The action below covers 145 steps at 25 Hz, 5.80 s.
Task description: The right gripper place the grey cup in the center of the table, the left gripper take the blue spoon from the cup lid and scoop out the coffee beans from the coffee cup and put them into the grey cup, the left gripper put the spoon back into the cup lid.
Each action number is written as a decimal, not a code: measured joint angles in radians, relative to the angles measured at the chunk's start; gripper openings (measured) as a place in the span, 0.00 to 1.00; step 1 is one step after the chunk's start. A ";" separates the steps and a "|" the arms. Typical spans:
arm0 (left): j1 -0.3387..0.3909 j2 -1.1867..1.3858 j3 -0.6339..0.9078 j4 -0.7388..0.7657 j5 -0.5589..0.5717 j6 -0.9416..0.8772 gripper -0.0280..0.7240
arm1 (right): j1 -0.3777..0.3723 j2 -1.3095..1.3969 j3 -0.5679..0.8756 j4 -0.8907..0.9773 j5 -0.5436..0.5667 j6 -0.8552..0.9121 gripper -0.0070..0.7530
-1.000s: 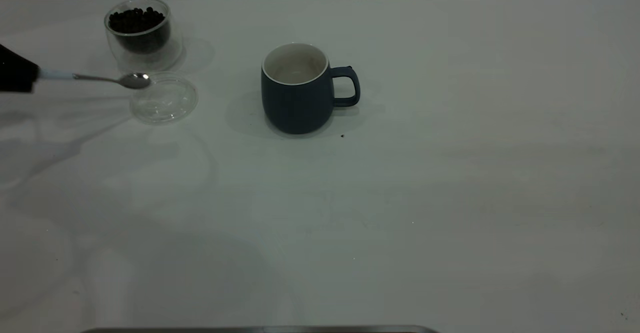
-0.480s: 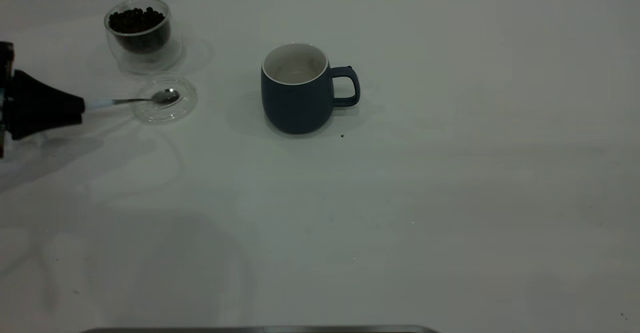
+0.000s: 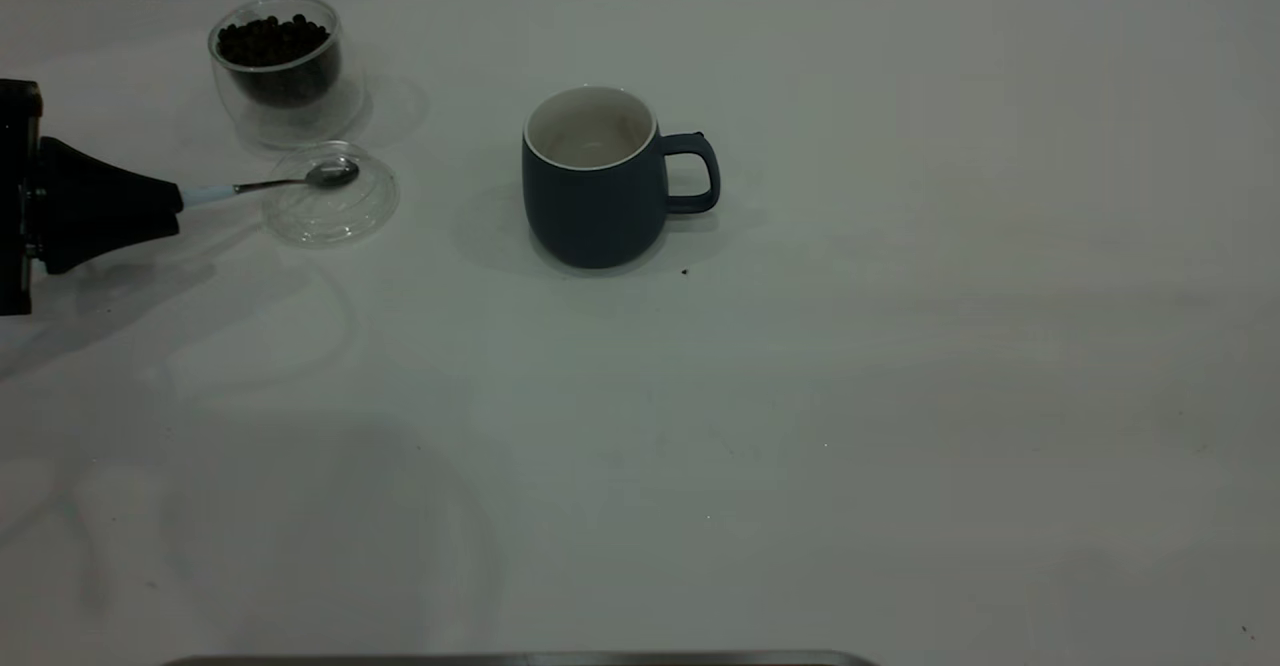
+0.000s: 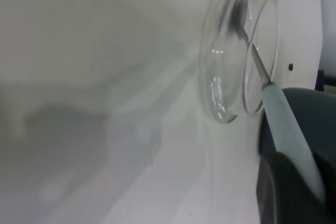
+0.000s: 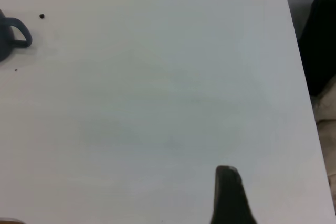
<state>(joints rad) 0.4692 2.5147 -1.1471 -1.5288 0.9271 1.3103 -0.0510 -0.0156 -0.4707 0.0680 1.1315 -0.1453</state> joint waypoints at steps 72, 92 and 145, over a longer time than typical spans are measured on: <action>-0.021 0.053 -0.007 -0.124 0.125 -0.003 0.66 | 0.000 0.000 0.000 0.000 0.000 0.000 0.61; 0.004 0.053 -0.007 -0.060 0.060 -0.003 0.66 | 0.000 0.000 0.000 0.000 0.000 0.000 0.61; -0.501 -1.308 -0.090 1.641 0.237 -1.276 0.55 | 0.000 0.000 0.000 0.000 0.000 0.000 0.61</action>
<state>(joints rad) -0.0321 1.2067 -1.2372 0.1124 1.1646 0.0346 -0.0510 -0.0156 -0.4707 0.0680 1.1315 -0.1453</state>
